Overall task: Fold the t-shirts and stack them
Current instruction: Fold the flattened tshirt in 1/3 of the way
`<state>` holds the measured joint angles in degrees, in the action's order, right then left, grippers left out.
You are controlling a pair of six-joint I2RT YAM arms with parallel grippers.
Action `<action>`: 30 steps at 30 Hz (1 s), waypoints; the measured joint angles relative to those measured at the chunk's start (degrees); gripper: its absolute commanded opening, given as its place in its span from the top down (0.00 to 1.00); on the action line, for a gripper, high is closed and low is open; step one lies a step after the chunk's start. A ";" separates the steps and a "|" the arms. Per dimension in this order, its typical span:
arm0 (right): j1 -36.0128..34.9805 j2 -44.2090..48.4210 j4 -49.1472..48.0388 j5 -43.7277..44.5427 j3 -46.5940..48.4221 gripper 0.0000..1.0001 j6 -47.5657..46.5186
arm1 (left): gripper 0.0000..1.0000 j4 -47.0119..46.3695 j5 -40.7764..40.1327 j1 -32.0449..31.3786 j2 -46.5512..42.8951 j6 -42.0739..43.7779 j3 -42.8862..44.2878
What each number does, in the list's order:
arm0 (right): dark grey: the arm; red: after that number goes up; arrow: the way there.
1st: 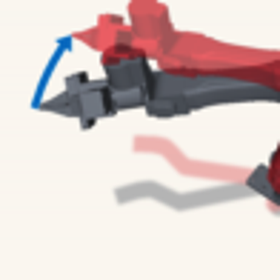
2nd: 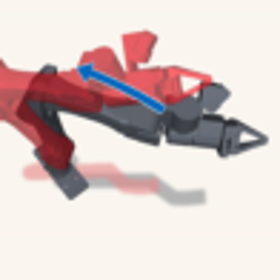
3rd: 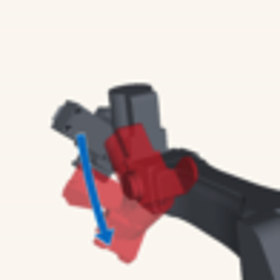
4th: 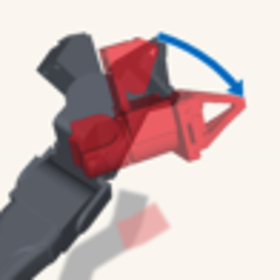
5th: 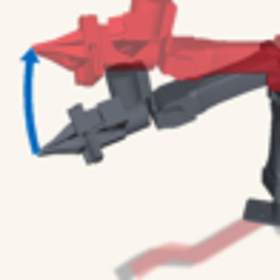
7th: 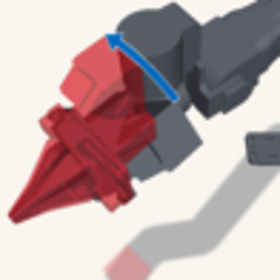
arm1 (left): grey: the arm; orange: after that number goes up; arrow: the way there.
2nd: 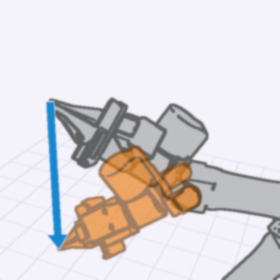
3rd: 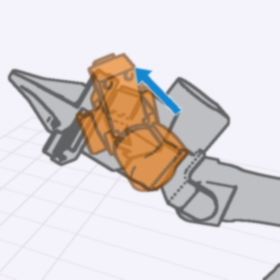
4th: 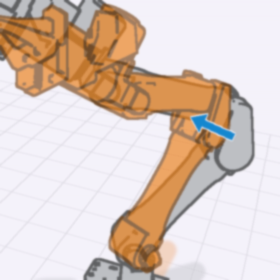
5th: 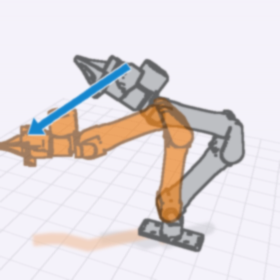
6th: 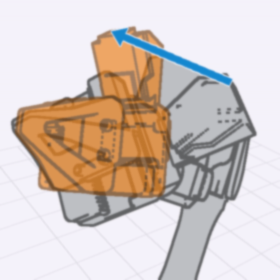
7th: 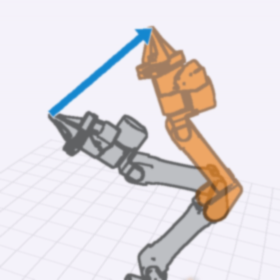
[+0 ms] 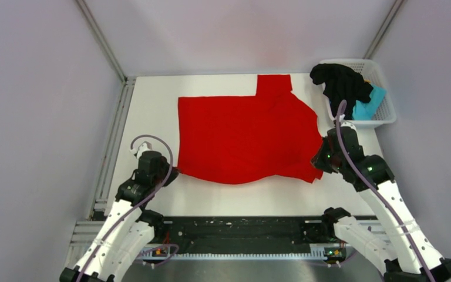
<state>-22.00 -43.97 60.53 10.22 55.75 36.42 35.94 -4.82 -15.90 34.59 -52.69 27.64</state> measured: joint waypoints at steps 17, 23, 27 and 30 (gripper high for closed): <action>0.00 -18.03 -23.30 4.07 -2.45 1.00 0.07 | 1.00 -11.26 -8.68 0.48 20.17 -2.49 4.85; 0.46 -27.45 -29.46 6.75 -0.28 1.00 -0.81 | 1.00 -14.53 -9.64 2.25 28.33 -2.69 8.76; 1.88 -31.30 -32.68 7.96 1.57 1.00 -1.46 | 1.00 -16.13 -9.35 4.04 34.91 -2.64 11.41; 3.74 -32.74 -34.86 8.17 1.81 1.00 -2.08 | 1.00 -17.09 -8.68 5.27 39.15 -2.45 13.05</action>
<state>-18.26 -76.71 25.67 18.39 57.56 34.35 18.85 -13.50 -10.63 73.73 -55.13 40.69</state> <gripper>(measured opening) 0.009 0.008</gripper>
